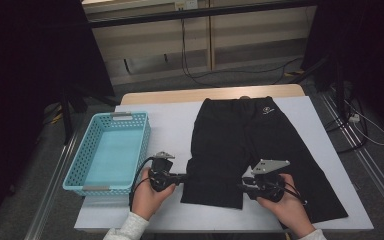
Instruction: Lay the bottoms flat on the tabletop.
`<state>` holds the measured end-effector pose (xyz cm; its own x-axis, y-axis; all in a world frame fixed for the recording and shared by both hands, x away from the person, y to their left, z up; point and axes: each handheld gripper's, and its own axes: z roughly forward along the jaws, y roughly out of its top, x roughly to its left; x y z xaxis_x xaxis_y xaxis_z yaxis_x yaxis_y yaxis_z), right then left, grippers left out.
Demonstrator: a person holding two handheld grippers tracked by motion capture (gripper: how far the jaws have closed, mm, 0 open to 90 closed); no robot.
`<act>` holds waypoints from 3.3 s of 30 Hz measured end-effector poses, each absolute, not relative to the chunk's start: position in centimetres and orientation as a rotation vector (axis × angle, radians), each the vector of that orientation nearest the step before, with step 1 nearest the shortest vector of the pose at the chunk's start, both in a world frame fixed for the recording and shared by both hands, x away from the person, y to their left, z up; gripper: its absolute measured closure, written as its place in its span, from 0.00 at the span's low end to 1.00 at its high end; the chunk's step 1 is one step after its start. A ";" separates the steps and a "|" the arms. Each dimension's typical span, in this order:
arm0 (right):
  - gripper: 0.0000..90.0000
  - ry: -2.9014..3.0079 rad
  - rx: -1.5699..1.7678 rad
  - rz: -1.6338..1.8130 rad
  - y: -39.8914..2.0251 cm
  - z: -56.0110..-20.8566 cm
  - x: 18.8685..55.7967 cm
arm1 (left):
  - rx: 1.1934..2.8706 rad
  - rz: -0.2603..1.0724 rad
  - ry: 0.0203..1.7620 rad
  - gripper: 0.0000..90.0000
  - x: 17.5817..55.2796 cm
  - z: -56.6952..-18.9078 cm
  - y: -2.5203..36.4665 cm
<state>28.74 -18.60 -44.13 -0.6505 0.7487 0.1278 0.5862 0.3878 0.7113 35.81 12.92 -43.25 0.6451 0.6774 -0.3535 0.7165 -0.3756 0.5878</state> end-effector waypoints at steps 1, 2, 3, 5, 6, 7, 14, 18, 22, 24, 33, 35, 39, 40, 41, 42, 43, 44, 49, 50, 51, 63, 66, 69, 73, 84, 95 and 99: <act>0.68 2.444 1.183 1.100 -18.4 -44.3 28.7 | 2.132 -0.066 1.077 0.99 35.8 -43.2 12.9; 0.67 2.455 1.177 1.086 -18.2 -44.5 28.7 | 2.134 -0.069 1.077 0.99 35.8 -43.2 12.9; 0.68 2.463 1.179 1.077 -18.0 -44.7 28.8 | 2.136 -0.069 1.077 0.99 35.8 -43.2 12.9; 0.71 2.484 1.177 1.059 -17.8 -45.0 28.8 | 2.137 -0.066 1.078 0.99 35.7 -43.3 12.9; 0.74 2.480 1.176 1.057 -17.8 -45.0 28.8 | 2.141 -0.071 1.075 0.99 35.7 -43.3 12.9; 0.82 2.483 1.175 1.050 -17.7 -45.0 28.8 | 2.139 -0.065 1.077 0.99 35.7 -43.3 12.9; 0.97 2.544 1.167 1.083 -17.9 -44.8 28.4 | 2.129 -0.084 1.068 0.99 35.4 -42.6 13.1; 0.98 2.564 1.165 1.095 -18.0 -44.7 27.9 | 2.129 -0.091 1.059 0.99 35.2 -42.2 13.3; 0.98 2.588 1.162 1.103 -18.1 -44.6 27.7 | 2.136 -0.106 1.068 0.99 34.9 -42.3 13.3; 0.98 2.580 1.165 1.107 -18.2 -44.6 27.5 | 2.135 -0.111 1.069 0.99 34.9 -42.3 13.3; 0.85 2.538 1.151 1.129 -18.4 -44.7 27.6 | 2.129 -0.120 1.079 0.99 34.9 -42.0 13.9; 0.82 2.522 1.131 1.126 -18.3 -44.5 27.6 | 2.128 -0.120 1.081 0.99 34.9 -41.9 14.1; 0.73 2.472 1.094 1.149 -18.1 -43.9 27.5 | 2.123 -0.113 1.092 0.99 34.9 -42.1 14.0; 0.72 2.467 1.080 1.161 -18.0 -43.8 27.4 | 2.127 -0.111 1.090 0.99 35.0 -42.2 14.0; 0.71 2.461 1.058 1.169 -17.8 -43.6 27.4 | 2.128 -0.107 1.089 0.99 35.0 -42.3 14.0; 0.70 2.458 1.044 1.167 -17.5 -43.5 27.3 | 2.126 -0.110 1.093 0.99 35.1 -42.4 13.9; 0.69 2.461 1.032 1.163 -17.3 -43.5 27.4 | 2.130 -0.111 1.091 0.99 35.2 -42.5 13.9; 0.69 2.465 1.019 1.161 -17.0 -43.5 27.4 | 2.128 -0.109 1.093 0.99 35.2 -42.5 13.9; 0.74 2.477 0.933 1.163 -15.8 -43.4 27.6 | 2.123 -0.106 1.094 0.99 35.3 -42.6 13.9; 0.74 2.476 0.925 1.162 -15.6 -43.3 27.5 | 2.123 -0.106 1.094 0.99 35.3 -42.6 13.9; 0.75 2.472 0.913 1.160 -15.4 -43.3 27.5 | 2.123 -0.106 1.096 0.99 35.4 -42.7 13.9; 0.54 2.606 0.885 1.123 -13.8 -45.3 27.7 | 2.119 -0.115 1.099 0.99 35.3 -42.3 14.1; 0.62 2.611 0.871 1.111 -13.7 -45.3 27.6 | 2.121 -0.119 1.097 0.99 35.2 -42.4 13.9; 0.84 2.640 0.849 1.127 -13.8 -45.2 27.4 | 2.124 -0.125 1.092 0.99 35.2 -42.3 13.8; 0.99 2.671 0.828 1.129 -13.8 -45.0 27.1 | 2.126 -0.135 1.078 0.99 35.0 -41.9 13.8; 1.00 2.725 0.833 1.150 -14.7 -44.6 26.3 | 2.130 -0.175 1.084 0.99 34.0 -41.3 13.9; 1.00 2.733 0.829 1.138 -14.9 -44.7 26.3 | 2.152 -0.180 1.128 0.94 33.6 -42.7 14.9; 1.00 2.742 0.818 1.135 -14.9 -44.7 26.3 | 2.112 -0.061 1.094 0.77 34.2 -42.8 14.7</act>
<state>26.27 -14.88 -44.74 -0.8568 0.4964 0.1395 0.4498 0.5873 0.6729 34.17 14.71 -42.76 0.6344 0.6858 -0.3568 0.7211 -0.3586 0.5928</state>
